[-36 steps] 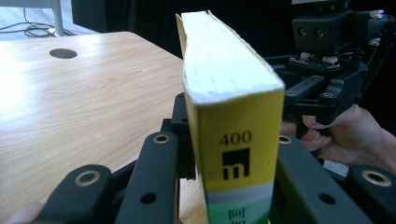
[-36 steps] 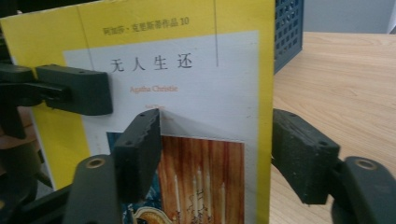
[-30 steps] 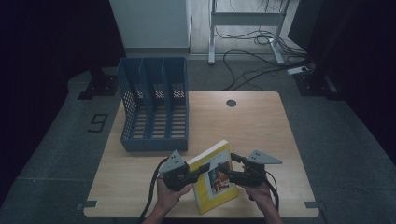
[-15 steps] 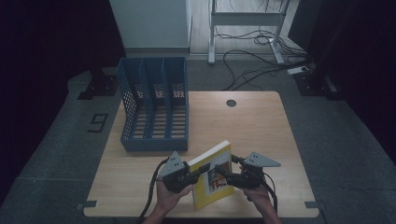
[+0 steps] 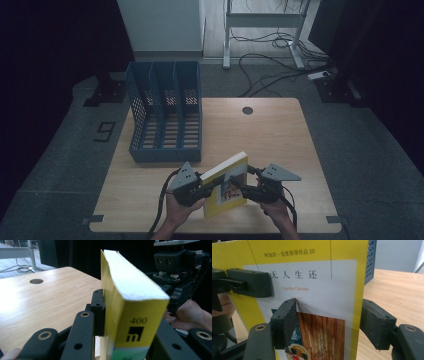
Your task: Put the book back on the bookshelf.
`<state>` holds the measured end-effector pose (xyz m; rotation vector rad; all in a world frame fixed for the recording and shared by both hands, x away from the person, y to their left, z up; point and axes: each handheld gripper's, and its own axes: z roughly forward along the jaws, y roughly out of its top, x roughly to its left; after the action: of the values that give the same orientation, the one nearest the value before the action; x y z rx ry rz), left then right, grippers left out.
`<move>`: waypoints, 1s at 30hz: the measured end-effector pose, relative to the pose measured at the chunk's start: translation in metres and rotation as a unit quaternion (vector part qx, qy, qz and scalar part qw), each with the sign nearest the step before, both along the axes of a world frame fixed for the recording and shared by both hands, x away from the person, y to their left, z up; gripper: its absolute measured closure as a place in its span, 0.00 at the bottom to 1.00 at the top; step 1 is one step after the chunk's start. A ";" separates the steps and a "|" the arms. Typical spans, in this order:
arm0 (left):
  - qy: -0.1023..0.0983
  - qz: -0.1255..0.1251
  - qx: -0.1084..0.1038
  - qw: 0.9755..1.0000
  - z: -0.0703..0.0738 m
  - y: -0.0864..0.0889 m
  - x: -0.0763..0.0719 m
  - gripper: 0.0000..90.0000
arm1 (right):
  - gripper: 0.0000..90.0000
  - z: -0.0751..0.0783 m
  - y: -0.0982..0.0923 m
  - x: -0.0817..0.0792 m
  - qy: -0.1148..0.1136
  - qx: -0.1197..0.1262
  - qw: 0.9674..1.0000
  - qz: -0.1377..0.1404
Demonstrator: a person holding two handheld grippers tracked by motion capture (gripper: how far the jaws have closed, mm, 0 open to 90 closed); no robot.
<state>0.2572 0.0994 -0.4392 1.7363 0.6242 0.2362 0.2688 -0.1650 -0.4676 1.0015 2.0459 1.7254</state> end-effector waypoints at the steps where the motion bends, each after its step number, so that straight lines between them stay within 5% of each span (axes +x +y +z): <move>1: 0.000 0.001 0.000 1.000 0.000 0.000 0.000 0.80 | 0.36 0.000 0.000 0.000 0.002 0.001 1.000 0.001; 19: -0.012 0.020 0.008 1.000 0.001 -0.002 -0.005 0.83 | 0.37 0.000 0.003 -0.001 -0.007 -0.008 1.000 0.002; 30: 0.004 0.029 -0.018 0.999 0.005 0.014 0.003 0.84 | 0.39 -0.002 -0.009 0.002 0.007 0.015 1.000 -0.004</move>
<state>0.2599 0.1131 -0.4343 1.6880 0.6815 0.2561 0.2711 -0.1735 -0.4693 1.0326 2.0275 1.7555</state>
